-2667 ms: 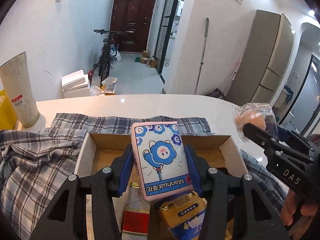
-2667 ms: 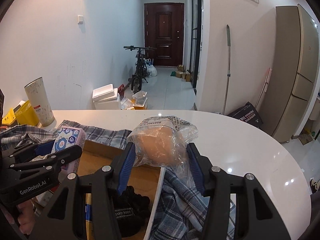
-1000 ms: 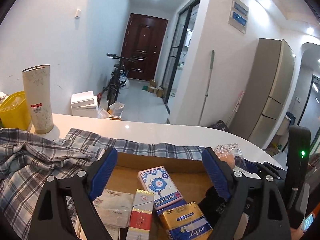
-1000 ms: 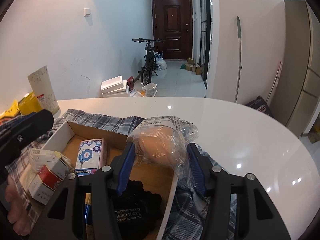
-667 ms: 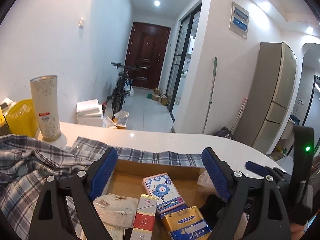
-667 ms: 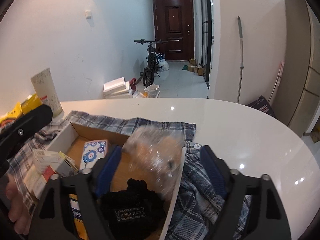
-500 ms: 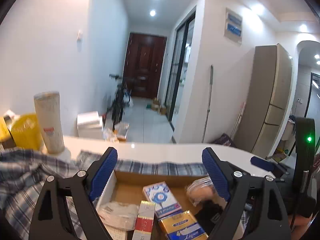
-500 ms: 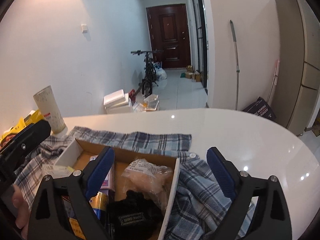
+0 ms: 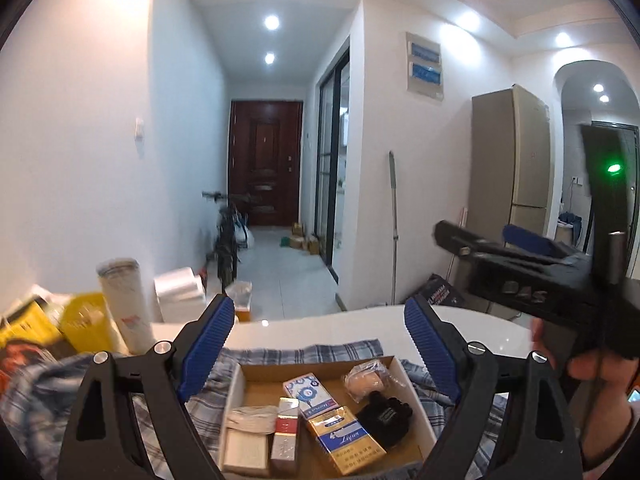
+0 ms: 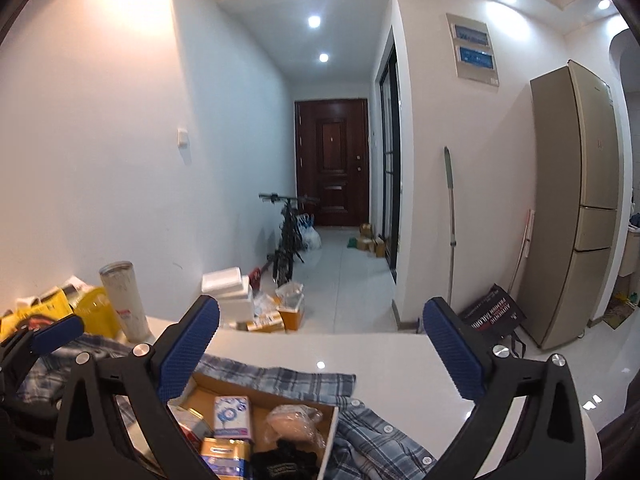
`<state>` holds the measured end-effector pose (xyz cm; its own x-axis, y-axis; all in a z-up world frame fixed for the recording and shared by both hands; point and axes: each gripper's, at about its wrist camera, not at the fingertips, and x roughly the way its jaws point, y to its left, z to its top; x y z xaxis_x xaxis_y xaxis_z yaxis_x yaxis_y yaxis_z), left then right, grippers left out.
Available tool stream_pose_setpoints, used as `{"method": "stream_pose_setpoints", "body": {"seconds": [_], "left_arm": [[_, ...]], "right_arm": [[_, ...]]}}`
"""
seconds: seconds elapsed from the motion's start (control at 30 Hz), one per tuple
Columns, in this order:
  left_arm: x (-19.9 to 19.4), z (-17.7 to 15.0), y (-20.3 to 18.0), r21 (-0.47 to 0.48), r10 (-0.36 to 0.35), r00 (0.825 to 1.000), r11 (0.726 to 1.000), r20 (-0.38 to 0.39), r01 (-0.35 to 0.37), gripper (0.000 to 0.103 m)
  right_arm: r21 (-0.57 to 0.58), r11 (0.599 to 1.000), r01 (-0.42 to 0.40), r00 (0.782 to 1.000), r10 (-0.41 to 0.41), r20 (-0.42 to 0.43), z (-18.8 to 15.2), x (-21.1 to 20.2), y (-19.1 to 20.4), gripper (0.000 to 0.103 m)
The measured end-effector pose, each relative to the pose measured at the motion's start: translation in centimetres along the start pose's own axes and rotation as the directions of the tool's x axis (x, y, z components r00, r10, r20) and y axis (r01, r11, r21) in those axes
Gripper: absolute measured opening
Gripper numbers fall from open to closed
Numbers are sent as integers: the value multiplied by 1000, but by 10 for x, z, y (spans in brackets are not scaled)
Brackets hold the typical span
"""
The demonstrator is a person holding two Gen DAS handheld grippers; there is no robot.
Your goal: Organize objects
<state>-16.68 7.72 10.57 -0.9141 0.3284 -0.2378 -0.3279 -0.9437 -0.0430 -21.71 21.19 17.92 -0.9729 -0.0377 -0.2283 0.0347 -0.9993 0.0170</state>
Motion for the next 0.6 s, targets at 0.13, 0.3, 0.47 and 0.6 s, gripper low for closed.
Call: {"method": "stream_pose_setpoints", "body": {"seconds": [0.13,0.3,0.47,0.6], "left_arm": [[-50,18,-5,25,-5,997,1000,83,3,89],[-104,29,-10,45,-12,986,999,163,5,89],[-147,28,-15,43,-20,977,999,213,11,103],[-177,25,-21,60,-21,969,998,248,7,103]], "right_arm": [[5,999,-38,999,37,32,16,-21,10,102],[62,990,-125,990,121,66,33,-63,8,103],[13,993,-119,984,116,137,39,-121,11,103],[-29,995,-91,976,95,196,36,-167,17,103]]}}
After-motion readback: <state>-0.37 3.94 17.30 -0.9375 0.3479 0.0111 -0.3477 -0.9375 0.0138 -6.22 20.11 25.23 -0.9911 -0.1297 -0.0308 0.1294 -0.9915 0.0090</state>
